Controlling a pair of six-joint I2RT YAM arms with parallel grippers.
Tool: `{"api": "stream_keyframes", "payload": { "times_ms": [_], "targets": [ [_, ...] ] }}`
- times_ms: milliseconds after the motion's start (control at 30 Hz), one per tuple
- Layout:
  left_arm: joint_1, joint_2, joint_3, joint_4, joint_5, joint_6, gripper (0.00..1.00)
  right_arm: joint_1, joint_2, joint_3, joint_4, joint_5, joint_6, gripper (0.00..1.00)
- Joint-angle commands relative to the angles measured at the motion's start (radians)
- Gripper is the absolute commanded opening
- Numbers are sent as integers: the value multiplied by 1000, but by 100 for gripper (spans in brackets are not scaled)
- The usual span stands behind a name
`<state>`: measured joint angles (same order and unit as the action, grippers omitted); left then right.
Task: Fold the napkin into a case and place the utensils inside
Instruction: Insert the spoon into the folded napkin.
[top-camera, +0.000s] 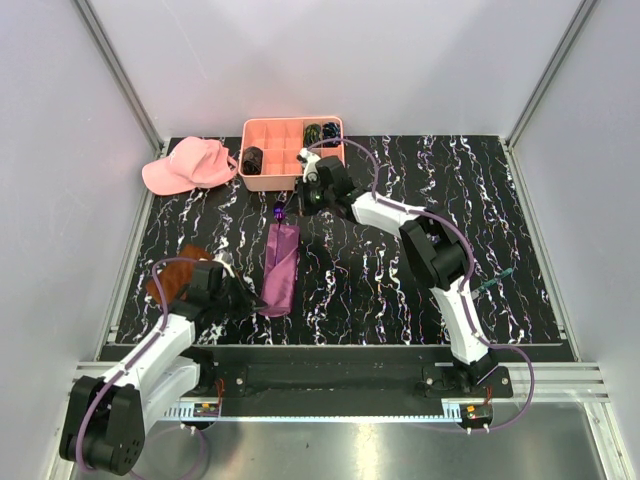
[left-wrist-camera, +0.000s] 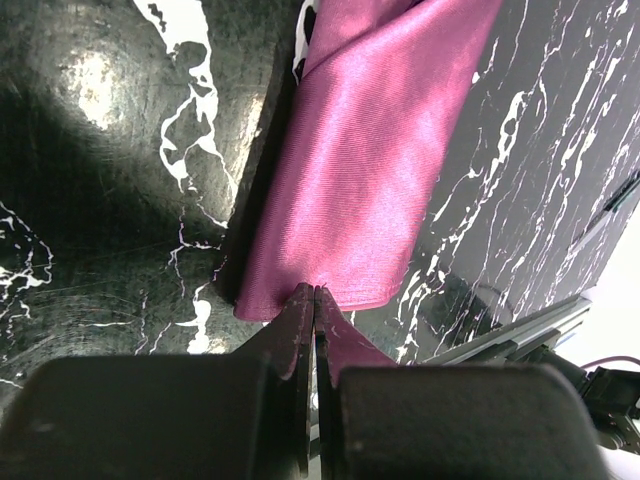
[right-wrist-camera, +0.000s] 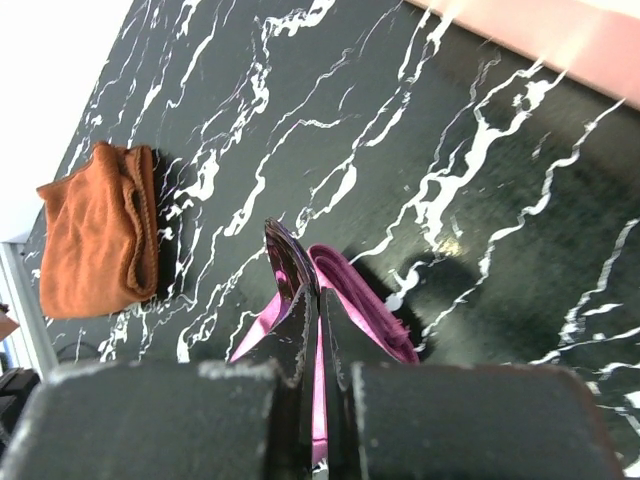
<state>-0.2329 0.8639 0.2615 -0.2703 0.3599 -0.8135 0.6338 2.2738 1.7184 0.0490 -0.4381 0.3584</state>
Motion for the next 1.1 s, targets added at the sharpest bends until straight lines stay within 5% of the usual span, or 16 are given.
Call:
{"api": "stream_keyframes", "payload": {
  "times_ms": [0,1067],
  "targets": [
    [0,-22,-21,45,-9,-6,0,29,-34,-16,49,-39,48,0],
    [0,-63,-39,51,-7,-15,0,69,23,-31,-83,-74,142,0]
  ]
}}
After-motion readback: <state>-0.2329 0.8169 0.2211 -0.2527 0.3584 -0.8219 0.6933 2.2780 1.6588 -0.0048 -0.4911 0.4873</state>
